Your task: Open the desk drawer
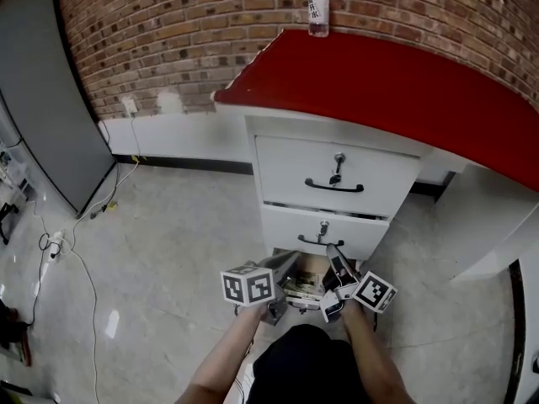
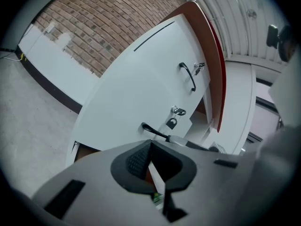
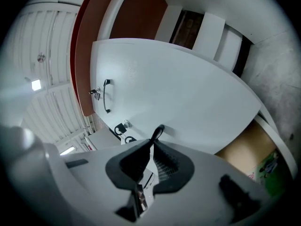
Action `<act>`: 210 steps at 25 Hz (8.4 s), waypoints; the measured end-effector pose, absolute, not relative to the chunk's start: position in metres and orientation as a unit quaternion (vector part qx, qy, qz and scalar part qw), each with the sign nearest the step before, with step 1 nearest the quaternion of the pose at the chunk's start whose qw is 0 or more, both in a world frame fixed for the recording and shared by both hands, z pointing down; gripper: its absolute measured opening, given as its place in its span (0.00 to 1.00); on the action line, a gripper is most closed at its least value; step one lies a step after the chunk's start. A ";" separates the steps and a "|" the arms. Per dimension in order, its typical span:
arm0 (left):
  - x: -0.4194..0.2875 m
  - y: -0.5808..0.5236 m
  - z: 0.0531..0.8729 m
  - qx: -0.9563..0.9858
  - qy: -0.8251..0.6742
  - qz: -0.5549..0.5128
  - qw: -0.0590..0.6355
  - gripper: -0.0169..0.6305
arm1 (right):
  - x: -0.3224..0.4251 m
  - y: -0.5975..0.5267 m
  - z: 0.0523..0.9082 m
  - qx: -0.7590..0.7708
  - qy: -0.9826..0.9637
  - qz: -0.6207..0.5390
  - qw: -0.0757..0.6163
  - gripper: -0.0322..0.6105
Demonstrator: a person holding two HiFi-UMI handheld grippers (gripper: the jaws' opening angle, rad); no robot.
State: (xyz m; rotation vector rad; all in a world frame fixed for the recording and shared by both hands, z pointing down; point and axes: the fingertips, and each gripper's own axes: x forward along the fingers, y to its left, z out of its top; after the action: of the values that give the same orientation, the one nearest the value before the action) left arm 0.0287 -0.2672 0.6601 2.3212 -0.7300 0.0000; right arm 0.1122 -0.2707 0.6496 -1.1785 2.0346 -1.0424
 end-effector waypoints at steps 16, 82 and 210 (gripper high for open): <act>0.017 -0.218 0.660 0.891 -0.290 -0.008 0.349 0.03 | 0.094 -0.210 0.663 -0.424 0.767 -0.401 0.267 0.10; -0.002 -0.142 0.601 0.930 -0.292 0.032 0.220 0.03 | 0.088 -0.115 0.592 -0.433 0.858 -0.265 0.079 0.18; 0.051 -0.296 0.478 0.714 -0.280 -0.179 0.617 0.10 | 0.118 -0.276 0.480 -0.445 0.558 -0.563 0.417 0.11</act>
State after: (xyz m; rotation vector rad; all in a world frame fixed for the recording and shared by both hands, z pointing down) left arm 0.0509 -0.2957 0.4782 1.6429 -0.6452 -0.4124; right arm 0.1182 -0.2762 0.4802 -1.1160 1.4014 -1.4120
